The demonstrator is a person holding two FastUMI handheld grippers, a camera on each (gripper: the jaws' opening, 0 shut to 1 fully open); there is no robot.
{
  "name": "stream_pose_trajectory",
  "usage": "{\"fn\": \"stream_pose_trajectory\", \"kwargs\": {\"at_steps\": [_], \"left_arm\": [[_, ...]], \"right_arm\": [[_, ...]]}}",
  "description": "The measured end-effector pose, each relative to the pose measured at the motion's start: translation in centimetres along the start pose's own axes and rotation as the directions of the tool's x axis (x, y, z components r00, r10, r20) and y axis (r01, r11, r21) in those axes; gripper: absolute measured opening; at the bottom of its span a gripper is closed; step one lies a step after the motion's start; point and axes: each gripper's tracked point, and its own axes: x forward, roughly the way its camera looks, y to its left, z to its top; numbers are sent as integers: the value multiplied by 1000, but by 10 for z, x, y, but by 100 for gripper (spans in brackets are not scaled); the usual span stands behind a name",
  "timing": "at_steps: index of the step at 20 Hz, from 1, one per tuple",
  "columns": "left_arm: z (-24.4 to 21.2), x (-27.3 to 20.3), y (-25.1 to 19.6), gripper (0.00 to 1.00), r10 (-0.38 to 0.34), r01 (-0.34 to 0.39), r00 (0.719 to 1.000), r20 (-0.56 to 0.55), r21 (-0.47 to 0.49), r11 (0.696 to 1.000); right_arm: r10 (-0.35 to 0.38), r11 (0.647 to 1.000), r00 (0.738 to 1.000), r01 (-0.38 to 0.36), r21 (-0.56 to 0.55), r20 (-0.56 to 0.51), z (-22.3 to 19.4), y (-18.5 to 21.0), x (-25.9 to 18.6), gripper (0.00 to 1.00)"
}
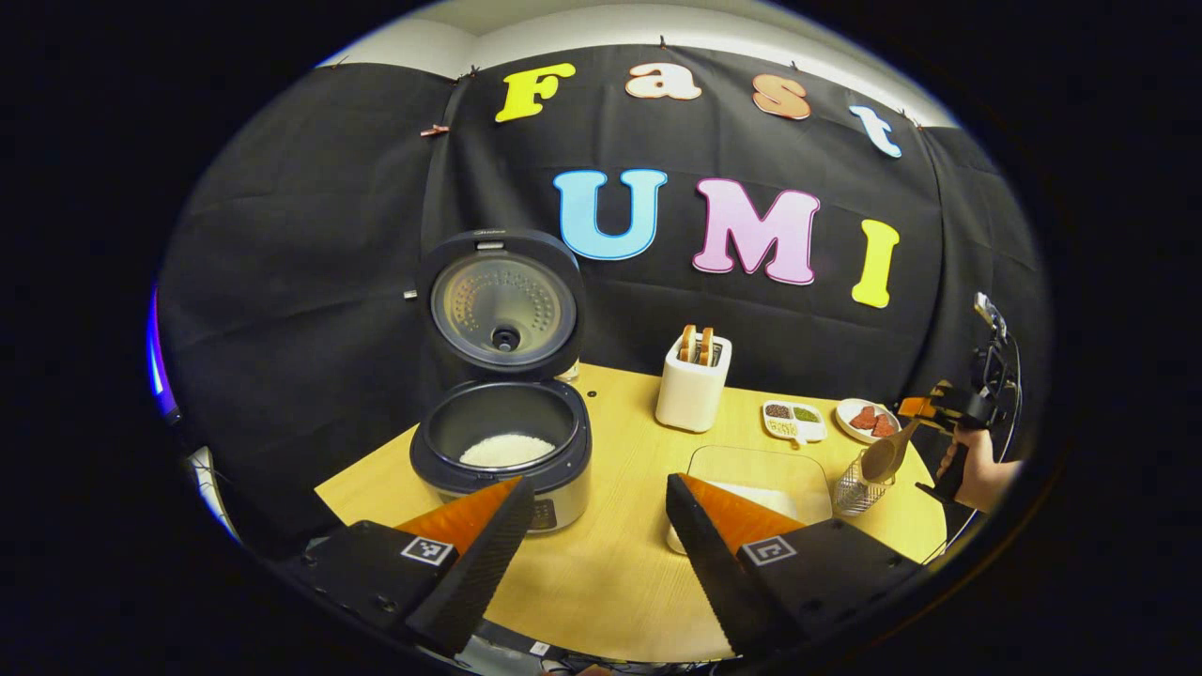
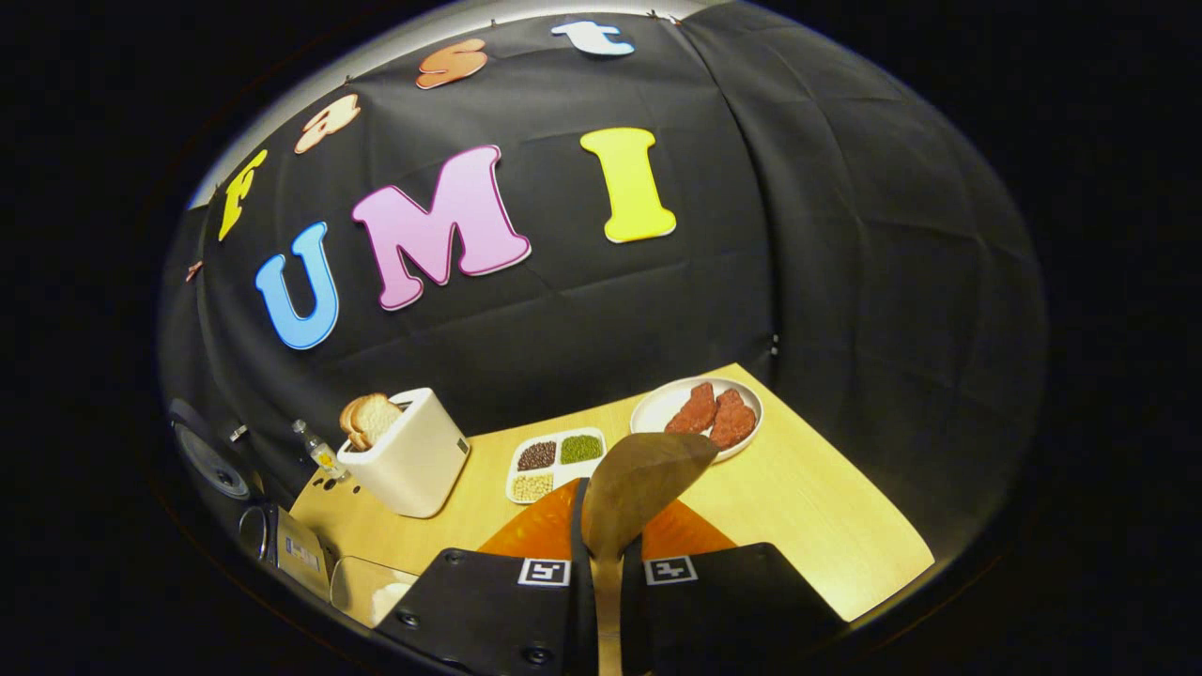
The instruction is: Close the left gripper, press the button to open the rice cooker; take a wooden spoon from the chopstick holder with the right hand, scoop a spoonful of rice and pour it into the rice cooker, then put the wooden spoon back into the chopstick holder.
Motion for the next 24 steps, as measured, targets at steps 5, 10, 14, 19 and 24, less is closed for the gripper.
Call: {"fn": "stream_pose_trajectory", "kwargs": {"at_steps": [5, 10, 14, 19, 24], "left_arm": [[-2, 11, 51, 96, -54, 53, 998, 15, 11, 999], [-7, 20, 96, 96, -103, 103, 995, 11, -9, 995], [-9, 25, 110, 96, -147, 147, 989, 7, -15, 989], [-26, 33, 117, 96, -190, 191, 981, -35, 17, 981], [-57, 47, 127, 92, -199, 203, 975, -103, 28, 979]], "right_arm": [[23, 1000, 997, -24, 7, 76, 31, 45, -50, 13], [58, 998, 993, -59, -1, 102, 29, 102, -86, 13], [91, 996, 993, -90, -12, 79, 0, 141, -93, 14], [93, 995, 996, -94, -29, -12, -64, 166, -70, 13], [75, 989, 996, -80, -122, -45, -112, 169, -35, 14]]}}
